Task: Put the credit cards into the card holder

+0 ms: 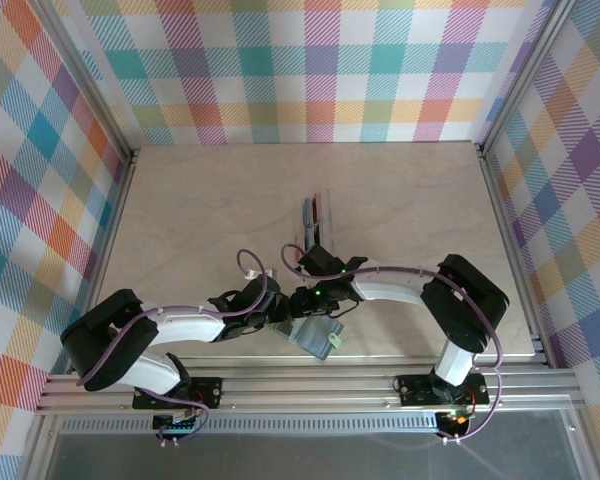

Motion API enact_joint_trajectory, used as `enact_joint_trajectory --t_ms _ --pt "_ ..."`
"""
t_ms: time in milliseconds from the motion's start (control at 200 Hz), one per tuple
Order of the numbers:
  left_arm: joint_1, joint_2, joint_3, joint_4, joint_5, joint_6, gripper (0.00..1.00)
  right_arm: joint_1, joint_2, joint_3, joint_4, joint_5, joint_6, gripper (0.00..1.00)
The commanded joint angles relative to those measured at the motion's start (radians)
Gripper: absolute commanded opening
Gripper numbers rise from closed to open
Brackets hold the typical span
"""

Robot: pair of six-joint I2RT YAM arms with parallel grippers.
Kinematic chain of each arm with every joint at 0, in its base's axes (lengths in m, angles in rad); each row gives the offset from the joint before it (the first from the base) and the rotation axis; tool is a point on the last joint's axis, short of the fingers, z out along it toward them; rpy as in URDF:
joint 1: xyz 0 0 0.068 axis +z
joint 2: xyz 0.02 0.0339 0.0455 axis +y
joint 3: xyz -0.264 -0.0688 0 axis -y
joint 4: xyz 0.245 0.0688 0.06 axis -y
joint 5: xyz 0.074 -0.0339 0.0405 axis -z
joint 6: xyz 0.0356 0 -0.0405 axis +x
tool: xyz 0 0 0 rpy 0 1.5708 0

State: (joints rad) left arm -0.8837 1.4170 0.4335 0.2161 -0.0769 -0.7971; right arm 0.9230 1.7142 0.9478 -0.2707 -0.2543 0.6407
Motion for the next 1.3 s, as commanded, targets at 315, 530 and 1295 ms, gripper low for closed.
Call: enact_joint_trajectory --t_ms 315,530,1295 --pt "-0.009 -0.224 -0.057 -0.255 0.044 -0.043 0.32 0.000 0.044 0.034 0.129 -0.090 0.016 0.51" --pt "0.007 -0.304 -0.084 -0.293 0.039 -0.048 0.37 -0.004 0.068 0.051 0.143 -0.099 0.017 0.51" --pt "0.008 -0.099 -0.063 -0.168 0.067 -0.046 0.25 -0.058 0.135 0.216 0.046 -0.124 -0.096 0.50"
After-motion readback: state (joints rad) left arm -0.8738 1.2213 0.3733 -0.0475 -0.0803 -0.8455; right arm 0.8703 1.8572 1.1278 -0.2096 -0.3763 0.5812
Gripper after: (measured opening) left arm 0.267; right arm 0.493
